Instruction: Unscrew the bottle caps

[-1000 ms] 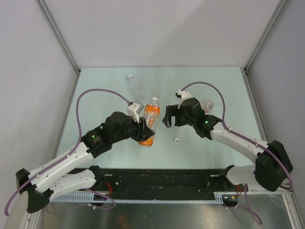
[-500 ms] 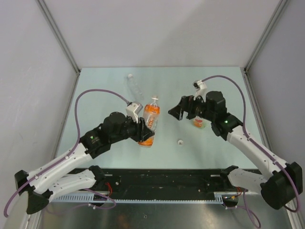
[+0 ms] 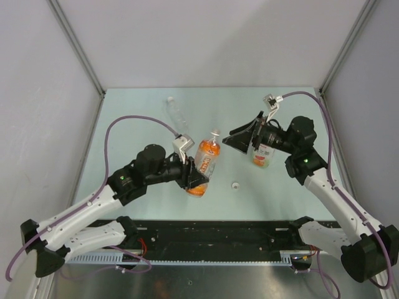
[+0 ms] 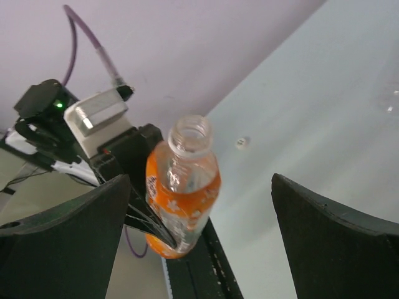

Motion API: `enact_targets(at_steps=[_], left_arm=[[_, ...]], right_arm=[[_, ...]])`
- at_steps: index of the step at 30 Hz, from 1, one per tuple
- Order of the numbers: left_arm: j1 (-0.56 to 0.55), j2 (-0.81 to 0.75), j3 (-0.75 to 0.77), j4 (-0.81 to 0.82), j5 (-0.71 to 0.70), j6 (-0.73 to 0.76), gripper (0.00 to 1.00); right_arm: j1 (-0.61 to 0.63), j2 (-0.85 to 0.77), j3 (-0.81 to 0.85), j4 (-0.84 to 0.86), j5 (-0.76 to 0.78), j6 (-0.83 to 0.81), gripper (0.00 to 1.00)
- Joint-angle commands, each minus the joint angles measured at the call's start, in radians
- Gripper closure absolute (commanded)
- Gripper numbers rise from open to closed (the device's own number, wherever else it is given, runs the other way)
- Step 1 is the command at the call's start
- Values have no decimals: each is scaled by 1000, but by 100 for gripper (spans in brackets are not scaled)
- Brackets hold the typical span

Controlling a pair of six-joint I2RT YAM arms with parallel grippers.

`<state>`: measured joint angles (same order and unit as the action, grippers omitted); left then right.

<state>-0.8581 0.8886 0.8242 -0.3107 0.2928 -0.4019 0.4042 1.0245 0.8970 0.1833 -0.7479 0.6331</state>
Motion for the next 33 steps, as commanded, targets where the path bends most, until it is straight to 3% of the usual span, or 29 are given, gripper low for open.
enact_targets(at_steps=[1, 8, 10, 15, 20, 22, 23, 24, 26, 27, 29, 33], left_arm=[[-31, 32, 64, 62, 64, 42, 100], [-71, 56, 82, 68, 38, 51, 100], [-73, 55, 81, 69, 35, 50, 100], [-74, 53, 80, 70, 30, 53, 100], [-75, 53, 77, 71, 20, 54, 100], [-75, 54, 78, 69, 16, 54, 100], [-75, 55, 78, 70, 9, 51, 94], [-75, 55, 78, 70, -4, 48, 78], [-75, 54, 76, 70, -37, 37, 32], [-75, 53, 75, 70, -52, 32, 16], [-75, 52, 72, 69, -69, 28, 4], [-75, 46, 73, 69, -80, 26, 1]], right_arm=[[37, 28, 33, 139, -51, 81, 1], [81, 70, 33, 203, -24, 120, 4], [85, 71, 33, 218, -19, 126, 9], [89, 62, 33, 241, -11, 139, 38], [97, 56, 31, 233, -12, 118, 89], [103, 55, 32, 221, -12, 104, 97], [106, 53, 32, 215, -9, 94, 99], [111, 51, 32, 209, -6, 82, 99], [119, 45, 33, 196, 5, 57, 100], [122, 41, 33, 190, 12, 47, 100], [126, 36, 33, 173, 25, 26, 100], [130, 28, 33, 128, 51, -17, 100]])
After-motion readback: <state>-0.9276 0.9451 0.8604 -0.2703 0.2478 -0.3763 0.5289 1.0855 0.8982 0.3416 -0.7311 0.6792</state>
